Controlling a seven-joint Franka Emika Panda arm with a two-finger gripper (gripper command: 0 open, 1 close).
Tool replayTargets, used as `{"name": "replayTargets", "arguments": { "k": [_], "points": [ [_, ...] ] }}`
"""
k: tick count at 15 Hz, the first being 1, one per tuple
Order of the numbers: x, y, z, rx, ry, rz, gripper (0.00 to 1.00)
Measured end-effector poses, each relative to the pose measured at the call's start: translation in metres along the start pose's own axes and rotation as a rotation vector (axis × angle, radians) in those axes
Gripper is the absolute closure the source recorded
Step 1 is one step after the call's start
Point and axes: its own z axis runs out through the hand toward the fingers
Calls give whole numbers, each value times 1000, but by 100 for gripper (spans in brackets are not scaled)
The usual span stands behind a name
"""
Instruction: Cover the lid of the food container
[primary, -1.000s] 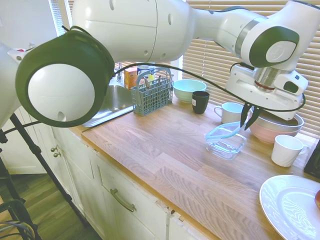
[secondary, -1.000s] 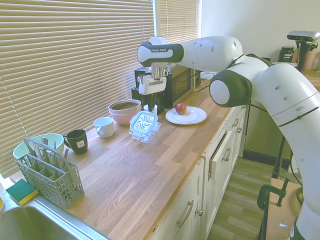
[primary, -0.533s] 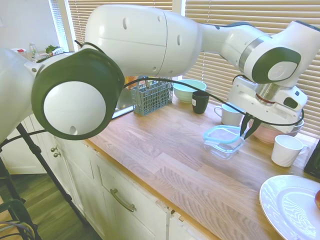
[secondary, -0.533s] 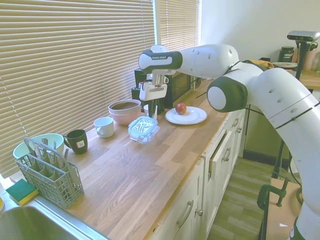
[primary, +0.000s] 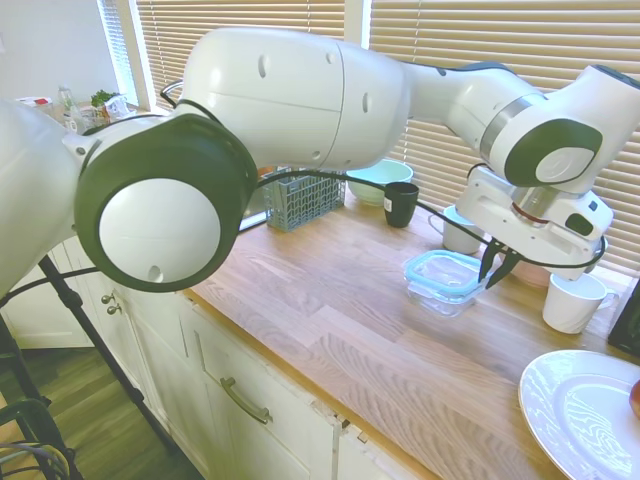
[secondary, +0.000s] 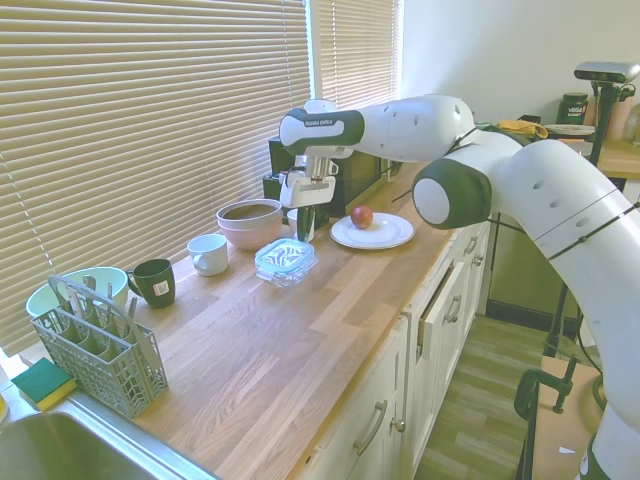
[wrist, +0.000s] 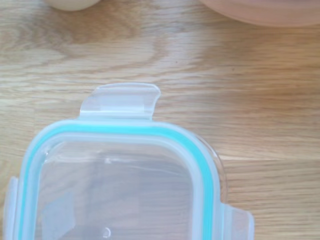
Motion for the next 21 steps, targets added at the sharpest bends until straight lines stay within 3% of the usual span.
{"name": "replayTargets", "arguments": {
  "k": [1, 14, 21],
  "points": [
    [0, 0, 1, -1, -1, 2, 0],
    [1, 6, 10, -18, -29, 38, 0],
    [-5, -1, -15, -9, 2, 25, 0]
  ]
}}
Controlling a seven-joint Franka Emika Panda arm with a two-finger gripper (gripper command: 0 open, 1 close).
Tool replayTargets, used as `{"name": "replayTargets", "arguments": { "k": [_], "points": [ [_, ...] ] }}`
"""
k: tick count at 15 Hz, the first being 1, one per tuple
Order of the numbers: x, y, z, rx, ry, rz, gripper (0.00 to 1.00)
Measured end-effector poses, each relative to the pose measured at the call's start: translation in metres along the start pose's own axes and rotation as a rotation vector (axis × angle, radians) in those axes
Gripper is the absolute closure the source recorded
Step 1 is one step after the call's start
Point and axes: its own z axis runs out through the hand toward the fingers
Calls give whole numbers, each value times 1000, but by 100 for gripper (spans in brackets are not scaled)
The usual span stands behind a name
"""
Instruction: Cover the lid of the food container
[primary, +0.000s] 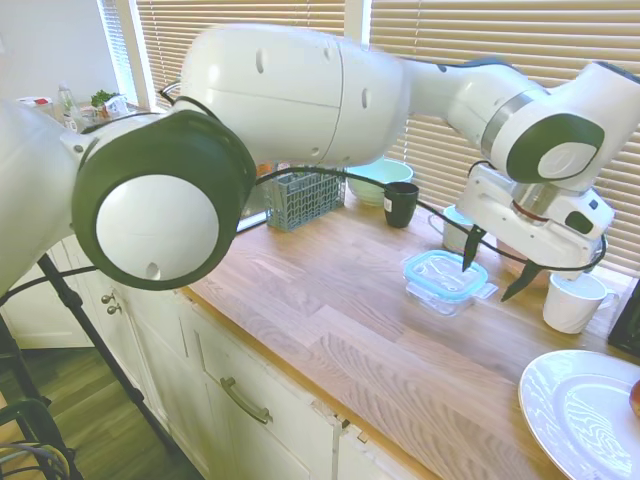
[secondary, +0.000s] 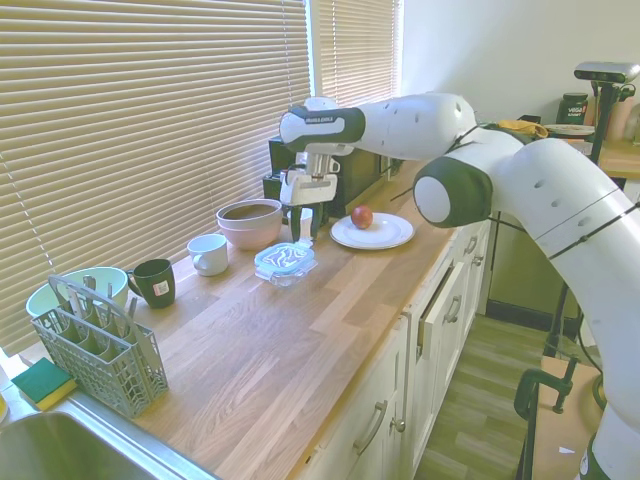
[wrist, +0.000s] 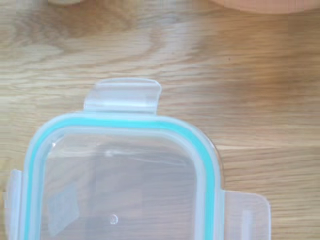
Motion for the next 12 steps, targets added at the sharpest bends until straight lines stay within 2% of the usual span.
{"name": "replayTargets", "arguments": {
  "k": [4, 12],
  "points": [
    [-22, -16, -47, -2, 62, -30, 0],
    [-99, -54, -67, -76, 124, -114, 0]
  ]
}}
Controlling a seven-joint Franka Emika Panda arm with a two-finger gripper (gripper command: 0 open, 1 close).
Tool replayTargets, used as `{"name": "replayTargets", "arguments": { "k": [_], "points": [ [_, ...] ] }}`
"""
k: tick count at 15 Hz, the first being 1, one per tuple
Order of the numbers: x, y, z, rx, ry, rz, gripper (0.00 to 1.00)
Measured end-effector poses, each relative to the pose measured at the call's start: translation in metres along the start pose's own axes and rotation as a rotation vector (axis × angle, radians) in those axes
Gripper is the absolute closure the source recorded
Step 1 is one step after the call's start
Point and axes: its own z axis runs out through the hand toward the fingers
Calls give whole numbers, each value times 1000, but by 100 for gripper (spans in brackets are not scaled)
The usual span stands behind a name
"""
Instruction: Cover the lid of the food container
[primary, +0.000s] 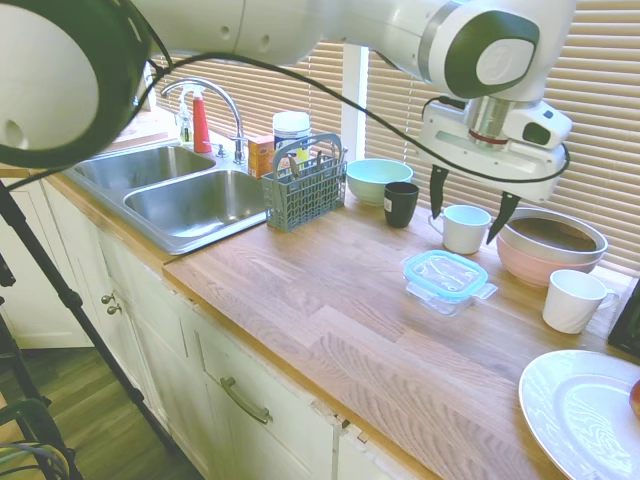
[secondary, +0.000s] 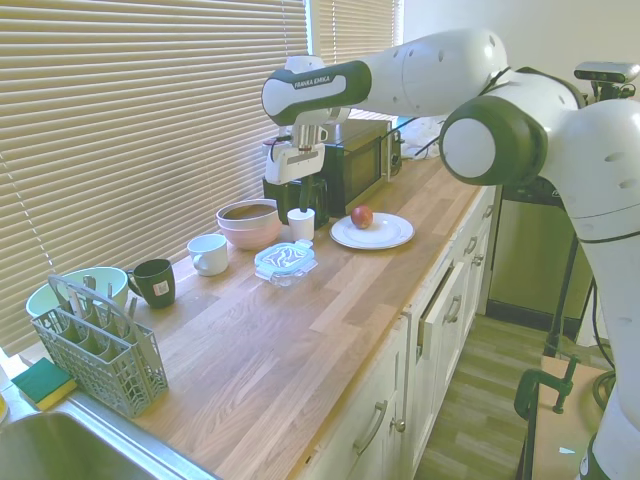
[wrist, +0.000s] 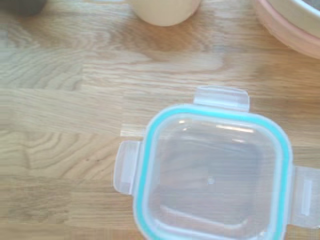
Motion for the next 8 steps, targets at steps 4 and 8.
{"name": "replayTargets", "arguments": {
  "k": [4, 8],
  "points": [
    [-28, 2, 3, -22, 7, -14, 0],
    [-38, 1, 5, -24, 10, -22, 0]
  ]
}}
